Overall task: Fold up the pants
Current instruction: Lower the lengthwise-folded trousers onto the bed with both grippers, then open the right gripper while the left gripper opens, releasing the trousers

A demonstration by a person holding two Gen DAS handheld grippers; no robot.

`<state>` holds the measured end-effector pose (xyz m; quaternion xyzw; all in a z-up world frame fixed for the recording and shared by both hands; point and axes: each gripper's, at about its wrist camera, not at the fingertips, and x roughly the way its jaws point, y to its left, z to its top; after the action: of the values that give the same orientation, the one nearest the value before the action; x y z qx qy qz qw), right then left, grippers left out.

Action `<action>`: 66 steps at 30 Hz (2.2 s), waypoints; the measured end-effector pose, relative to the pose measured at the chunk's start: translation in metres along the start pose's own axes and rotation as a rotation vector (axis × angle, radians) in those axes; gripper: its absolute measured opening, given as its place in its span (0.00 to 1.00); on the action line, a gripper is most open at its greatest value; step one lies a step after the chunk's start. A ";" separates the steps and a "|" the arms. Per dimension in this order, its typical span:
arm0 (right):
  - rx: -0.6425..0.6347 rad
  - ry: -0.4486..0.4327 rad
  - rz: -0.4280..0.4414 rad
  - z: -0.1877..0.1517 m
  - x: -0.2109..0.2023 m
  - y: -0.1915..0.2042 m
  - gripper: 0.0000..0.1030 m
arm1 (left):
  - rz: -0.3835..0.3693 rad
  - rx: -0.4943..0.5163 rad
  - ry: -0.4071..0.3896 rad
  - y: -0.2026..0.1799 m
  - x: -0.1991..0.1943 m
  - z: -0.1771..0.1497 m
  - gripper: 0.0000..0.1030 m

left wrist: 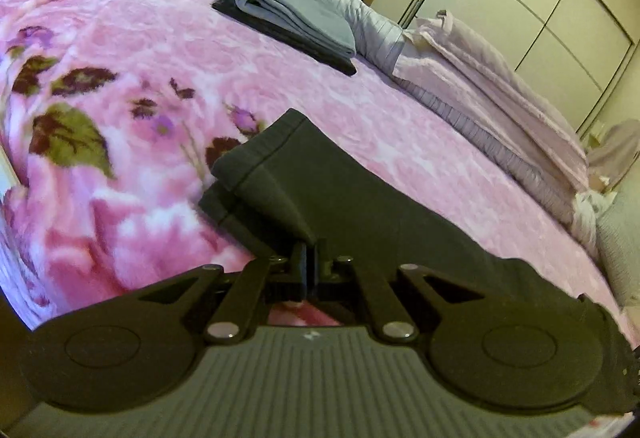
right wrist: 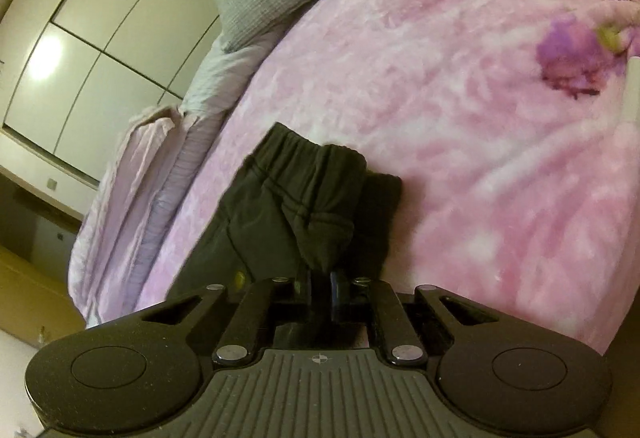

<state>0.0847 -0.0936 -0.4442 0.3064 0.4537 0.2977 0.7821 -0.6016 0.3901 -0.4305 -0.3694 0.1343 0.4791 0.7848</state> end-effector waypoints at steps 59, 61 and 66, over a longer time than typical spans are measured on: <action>-0.312 -0.089 -0.198 0.022 -0.040 0.023 0.54 | 0.042 0.283 0.094 -0.062 -0.034 0.027 0.11; -0.348 -0.085 -0.169 0.038 -0.031 0.032 0.57 | -0.049 0.323 0.100 -0.099 -0.010 0.036 0.14; -0.366 -0.027 -0.065 0.067 0.029 0.050 0.60 | -0.340 0.336 0.231 -0.219 0.083 0.027 0.26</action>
<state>0.1470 -0.0544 -0.3946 0.1483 0.3910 0.3454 0.8401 -0.3774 0.4050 -0.3600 -0.3032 0.2368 0.2661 0.8839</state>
